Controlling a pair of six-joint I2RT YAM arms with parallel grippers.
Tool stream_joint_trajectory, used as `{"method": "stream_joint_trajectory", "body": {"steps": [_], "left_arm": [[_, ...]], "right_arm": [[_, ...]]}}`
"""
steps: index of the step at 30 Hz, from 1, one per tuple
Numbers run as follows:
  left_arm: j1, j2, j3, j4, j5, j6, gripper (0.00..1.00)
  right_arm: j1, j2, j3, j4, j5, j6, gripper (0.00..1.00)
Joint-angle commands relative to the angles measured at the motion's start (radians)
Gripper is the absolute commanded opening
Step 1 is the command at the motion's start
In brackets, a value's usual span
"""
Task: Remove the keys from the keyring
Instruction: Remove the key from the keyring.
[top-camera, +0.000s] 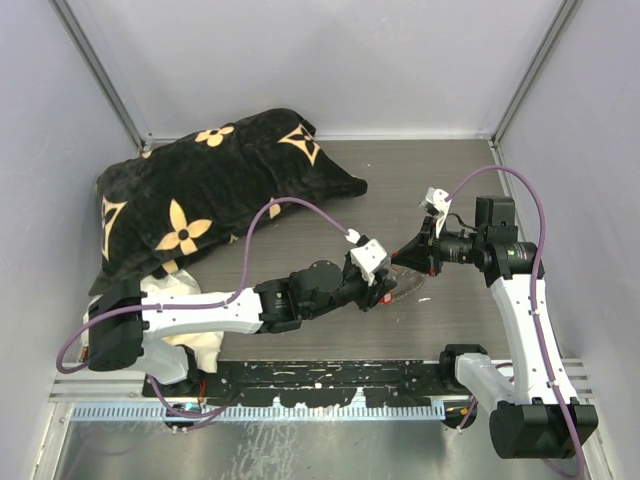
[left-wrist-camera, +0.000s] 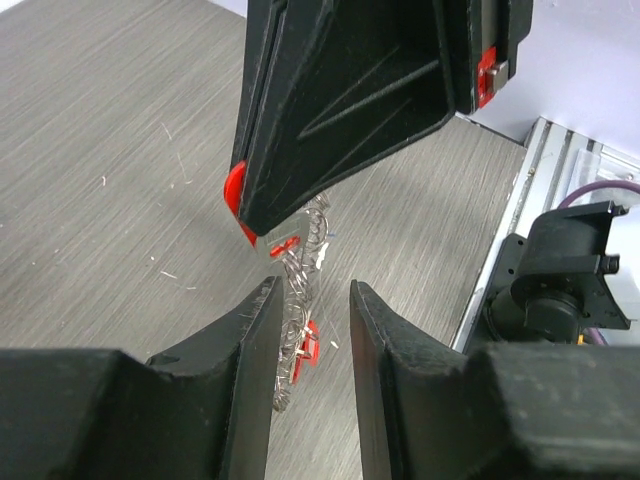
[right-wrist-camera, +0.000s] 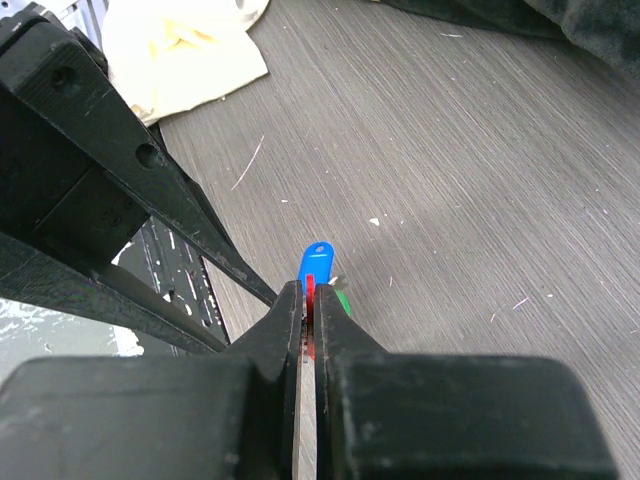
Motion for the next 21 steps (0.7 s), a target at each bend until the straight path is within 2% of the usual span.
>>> {"method": "stream_joint_trajectory", "body": {"steps": [1,9,18,21], "left_arm": [[-0.012,0.021,0.072,-0.006,-0.075,-0.013,0.35],[-0.015,0.096,0.166,-0.114,-0.161,-0.05,0.35],[-0.017,0.108,0.177,-0.124,-0.167,-0.052,0.31],[-0.017,0.114,0.18,-0.13,-0.176,-0.05,0.27]], "right_arm": [[-0.006,-0.011,0.036,0.042,-0.04,0.01,0.01],[-0.006,-0.014,0.034,0.043,-0.042,0.01,0.01],[-0.006,-0.015,0.033,0.045,-0.043,0.01,0.01],[-0.006,-0.014,0.033,0.043,-0.043,0.01,0.01]]}}
